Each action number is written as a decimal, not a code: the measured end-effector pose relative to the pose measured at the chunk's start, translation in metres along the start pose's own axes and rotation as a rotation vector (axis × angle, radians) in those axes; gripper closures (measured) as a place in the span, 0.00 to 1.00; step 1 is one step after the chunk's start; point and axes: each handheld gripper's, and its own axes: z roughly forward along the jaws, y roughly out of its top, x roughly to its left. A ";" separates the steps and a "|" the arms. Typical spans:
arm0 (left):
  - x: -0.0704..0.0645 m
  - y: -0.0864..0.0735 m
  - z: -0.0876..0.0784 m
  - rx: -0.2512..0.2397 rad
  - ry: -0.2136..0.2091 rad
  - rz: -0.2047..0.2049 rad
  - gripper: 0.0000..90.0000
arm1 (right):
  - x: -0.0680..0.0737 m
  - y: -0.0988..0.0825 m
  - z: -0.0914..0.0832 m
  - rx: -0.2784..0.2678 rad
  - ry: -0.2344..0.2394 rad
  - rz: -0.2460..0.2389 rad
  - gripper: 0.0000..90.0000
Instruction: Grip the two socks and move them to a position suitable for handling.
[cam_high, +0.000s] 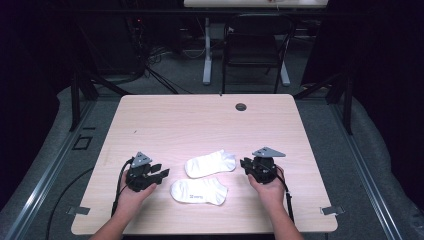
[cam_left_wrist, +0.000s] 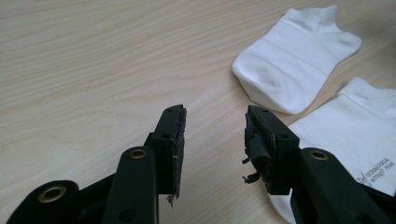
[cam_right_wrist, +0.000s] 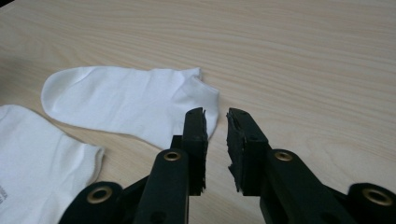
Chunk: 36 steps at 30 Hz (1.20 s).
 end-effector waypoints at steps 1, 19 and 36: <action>-0.001 0.002 0.000 -0.008 -0.005 -0.013 0.64 | 0.002 0.001 0.001 0.004 0.010 -0.005 0.87; -0.017 0.025 0.049 0.066 -0.024 0.060 0.63 | 0.022 0.011 0.067 0.154 0.007 -0.099 0.90; -0.007 0.020 0.035 0.062 0.026 0.066 0.62 | 0.035 0.005 0.034 0.154 0.064 -0.049 0.77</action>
